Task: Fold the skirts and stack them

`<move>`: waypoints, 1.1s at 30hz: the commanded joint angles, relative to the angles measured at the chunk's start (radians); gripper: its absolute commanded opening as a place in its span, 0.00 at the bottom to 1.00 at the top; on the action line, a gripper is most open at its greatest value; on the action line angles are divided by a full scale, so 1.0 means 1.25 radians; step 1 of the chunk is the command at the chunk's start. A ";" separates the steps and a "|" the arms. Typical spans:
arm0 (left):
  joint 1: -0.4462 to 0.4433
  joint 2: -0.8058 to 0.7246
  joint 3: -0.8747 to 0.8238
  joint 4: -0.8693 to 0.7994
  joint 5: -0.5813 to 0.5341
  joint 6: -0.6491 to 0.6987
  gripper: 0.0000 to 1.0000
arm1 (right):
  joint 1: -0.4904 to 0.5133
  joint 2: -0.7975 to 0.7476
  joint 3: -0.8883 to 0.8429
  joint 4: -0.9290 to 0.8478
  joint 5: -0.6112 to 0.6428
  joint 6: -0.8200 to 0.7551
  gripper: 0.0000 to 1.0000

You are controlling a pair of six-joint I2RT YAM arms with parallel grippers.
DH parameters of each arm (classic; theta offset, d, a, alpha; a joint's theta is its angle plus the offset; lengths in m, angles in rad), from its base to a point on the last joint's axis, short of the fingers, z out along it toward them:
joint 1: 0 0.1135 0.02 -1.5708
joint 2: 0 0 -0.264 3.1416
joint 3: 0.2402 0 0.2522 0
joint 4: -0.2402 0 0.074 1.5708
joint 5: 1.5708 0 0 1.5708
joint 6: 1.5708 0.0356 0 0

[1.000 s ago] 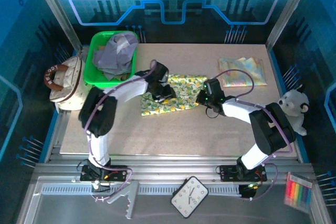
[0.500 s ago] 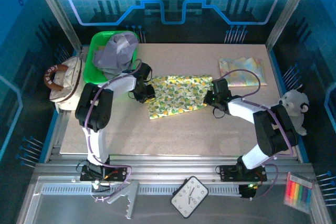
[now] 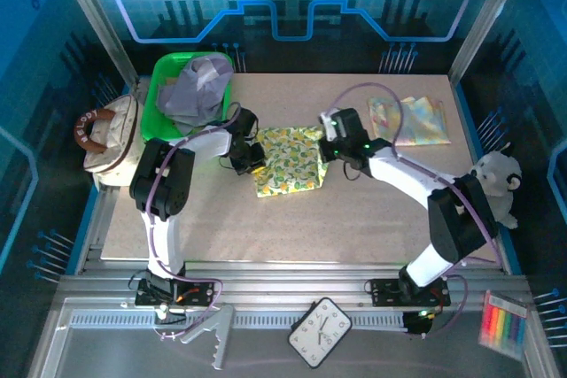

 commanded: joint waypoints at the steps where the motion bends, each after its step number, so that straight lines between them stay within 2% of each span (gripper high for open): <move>1: -0.009 -0.004 -0.027 -0.019 0.011 -0.016 0.11 | 0.075 0.060 0.065 -0.094 0.014 -0.152 0.00; 7: -0.002 -0.026 -0.026 -0.026 0.010 -0.017 0.15 | 0.173 0.191 0.174 -0.159 0.035 -0.216 0.00; 12: 0.019 -0.068 -0.042 -0.049 -0.014 -0.004 0.23 | 0.181 0.261 0.197 -0.164 0.036 -0.177 0.00; 14: 0.027 -0.081 -0.063 -0.032 -0.011 0.000 0.19 | 0.180 0.270 0.198 -0.163 0.030 -0.160 0.00; 18: 0.026 -0.045 -0.094 0.013 0.066 -0.017 0.04 | 0.178 0.255 0.208 -0.159 0.006 -0.140 0.00; 20: 0.023 -0.030 -0.108 0.022 0.077 -0.030 0.00 | 0.177 0.240 0.222 -0.162 -0.004 -0.141 0.00; 26: 0.023 -0.048 -0.120 0.032 0.065 -0.042 0.00 | 0.200 0.206 0.247 -0.177 -0.051 -0.208 0.00; 33: 0.031 -0.051 -0.103 0.019 0.053 -0.035 0.02 | 0.225 0.274 0.230 -0.231 -0.050 -0.240 0.00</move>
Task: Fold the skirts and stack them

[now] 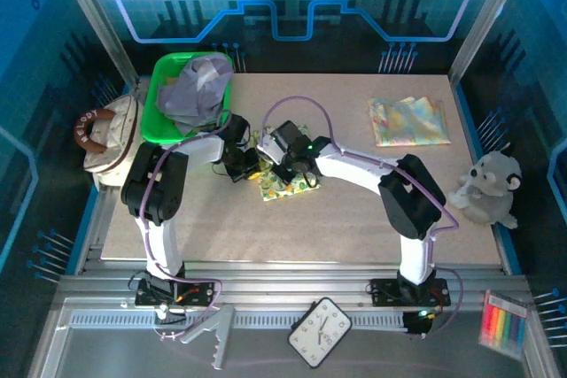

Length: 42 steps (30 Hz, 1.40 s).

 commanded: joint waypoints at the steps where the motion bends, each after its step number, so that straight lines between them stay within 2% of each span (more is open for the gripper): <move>1: 0.006 0.001 -0.006 -0.024 -0.006 -0.003 0.02 | 0.021 0.043 -0.002 -0.057 -0.019 -0.027 0.00; 8: 0.012 -0.002 0.002 -0.028 -0.009 -0.001 0.04 | 0.025 0.046 0.007 -0.088 -0.062 -0.001 0.00; 11: 0.016 -0.001 0.009 -0.030 -0.011 -0.001 0.05 | 0.024 0.021 0.001 -0.098 -0.108 0.006 0.05; 13: 0.020 -0.002 0.013 -0.028 -0.009 -0.001 0.06 | 0.020 0.011 0.001 -0.113 -0.130 0.010 0.13; 15: 0.025 -0.004 0.016 -0.033 -0.006 0.000 0.07 | 0.012 0.005 0.009 -0.140 -0.155 0.020 0.26; 19: 0.035 -0.031 0.018 -0.060 -0.013 0.015 0.15 | -0.026 -0.042 0.016 -0.147 -0.230 0.059 0.49; 20: 0.039 -0.042 0.014 -0.067 -0.019 0.018 0.17 | -0.040 -0.058 0.016 -0.141 -0.246 0.072 0.53; 22: 0.046 -0.062 0.005 -0.077 -0.027 0.022 0.19 | -0.070 -0.077 0.012 -0.113 -0.241 0.107 0.56; 24: 0.054 -0.079 -0.004 -0.084 -0.032 0.024 0.20 | -0.106 -0.082 0.012 -0.086 -0.226 0.150 0.55; 25: 0.057 -0.087 -0.008 -0.084 -0.029 0.023 0.20 | -0.127 -0.077 0.015 -0.075 -0.204 0.180 0.51; 29: 0.058 -0.098 -0.017 -0.054 0.018 0.009 0.21 | -0.187 -0.003 0.092 -0.112 -0.131 0.272 0.20; 32: 0.056 -0.081 -0.023 -0.013 0.051 -0.012 0.21 | -0.208 0.079 0.179 -0.175 -0.100 0.305 0.07; 35: 0.053 -0.047 -0.009 -0.002 0.060 -0.019 0.20 | -0.209 0.146 0.234 -0.229 -0.078 0.326 0.01; 37: 0.050 -0.025 0.003 -0.001 0.060 -0.018 0.19 | -0.208 0.168 0.240 -0.260 -0.061 0.354 0.00; 42: 0.040 0.025 0.037 -0.008 0.046 -0.008 0.19 | -0.198 0.129 0.150 -0.262 -0.025 0.454 0.00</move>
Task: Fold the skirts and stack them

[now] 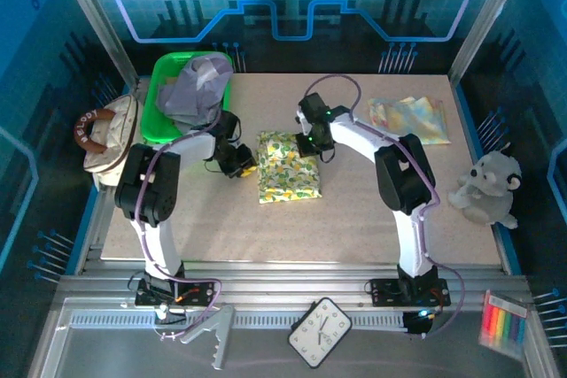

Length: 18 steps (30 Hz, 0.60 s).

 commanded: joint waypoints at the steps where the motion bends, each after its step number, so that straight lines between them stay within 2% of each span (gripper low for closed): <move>1: -0.009 0.040 0.044 -0.004 0.009 -0.003 0.19 | 0.013 -0.043 -0.059 -0.046 0.026 0.097 0.00; 7: -0.035 0.118 0.152 -0.034 0.016 0.029 0.20 | 0.061 -0.139 -0.184 0.013 -0.041 0.229 0.04; 12: -0.070 0.184 0.280 -0.080 0.034 0.064 0.22 | 0.093 -0.211 -0.235 0.066 -0.038 0.338 0.12; 14: -0.075 0.178 0.307 -0.091 0.028 0.074 0.25 | 0.085 -0.247 -0.253 0.093 -0.025 0.335 0.17; 18: -0.068 0.118 0.307 -0.122 -0.011 0.094 0.34 | 0.044 -0.279 -0.238 0.104 -0.008 0.176 0.28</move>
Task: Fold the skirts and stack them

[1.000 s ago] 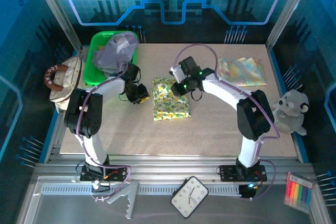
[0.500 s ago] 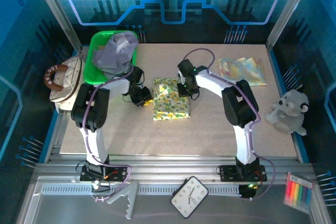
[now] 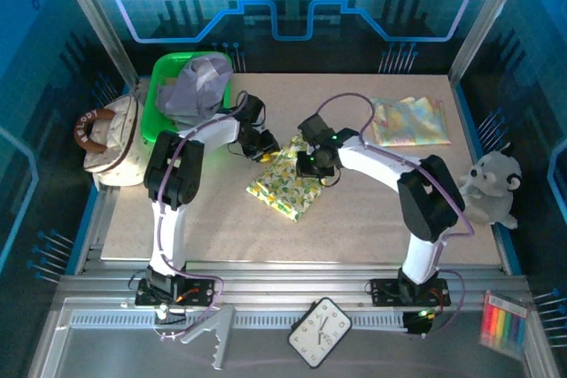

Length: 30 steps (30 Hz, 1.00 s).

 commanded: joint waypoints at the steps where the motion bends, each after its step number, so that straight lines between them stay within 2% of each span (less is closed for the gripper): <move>1: 0.008 -0.069 0.003 -0.046 -0.018 0.032 0.36 | -0.046 -0.020 0.023 0.022 0.010 -0.118 0.31; 5: 0.010 -0.158 -0.067 -0.045 -0.027 0.018 0.46 | -0.101 0.041 0.086 -0.002 -0.048 -0.243 0.45; 9: 0.008 -0.243 -0.151 -0.044 -0.049 -0.018 0.61 | -0.111 0.097 0.135 -0.014 -0.069 -0.324 0.51; 11: 0.008 -0.280 -0.199 -0.027 -0.050 -0.042 0.69 | -0.111 0.128 0.155 -0.040 -0.035 -0.310 0.51; 14: 0.008 -0.325 -0.263 -0.001 -0.036 -0.083 0.86 | -0.119 0.167 0.179 -0.116 0.031 -0.229 0.52; 16: 0.005 -0.349 -0.291 0.005 -0.023 -0.104 0.97 | -0.129 0.167 0.153 -0.118 0.001 -0.190 0.54; 20: -0.011 -0.401 -0.349 0.013 -0.008 -0.141 0.99 | -0.147 0.137 0.072 -0.085 -0.087 -0.123 0.58; 21: -0.016 -0.411 -0.366 0.015 -0.009 -0.153 0.99 | -0.148 0.127 0.053 -0.079 -0.104 -0.102 0.65; 23: -0.019 -0.427 -0.400 0.024 -0.011 -0.169 0.99 | -0.145 0.095 -0.004 -0.036 -0.150 -0.035 0.68; 24: -0.018 -0.431 -0.416 0.032 -0.014 -0.173 0.99 | -0.143 0.076 -0.044 0.006 -0.187 0.007 0.73; 27: -0.011 -0.424 -0.402 0.000 -0.038 -0.143 0.99 | -0.115 0.026 -0.143 0.126 -0.263 0.148 0.76; 30: -0.009 -0.420 -0.365 -0.033 -0.057 -0.102 0.99 | -0.064 -0.022 -0.180 0.195 -0.266 0.238 0.76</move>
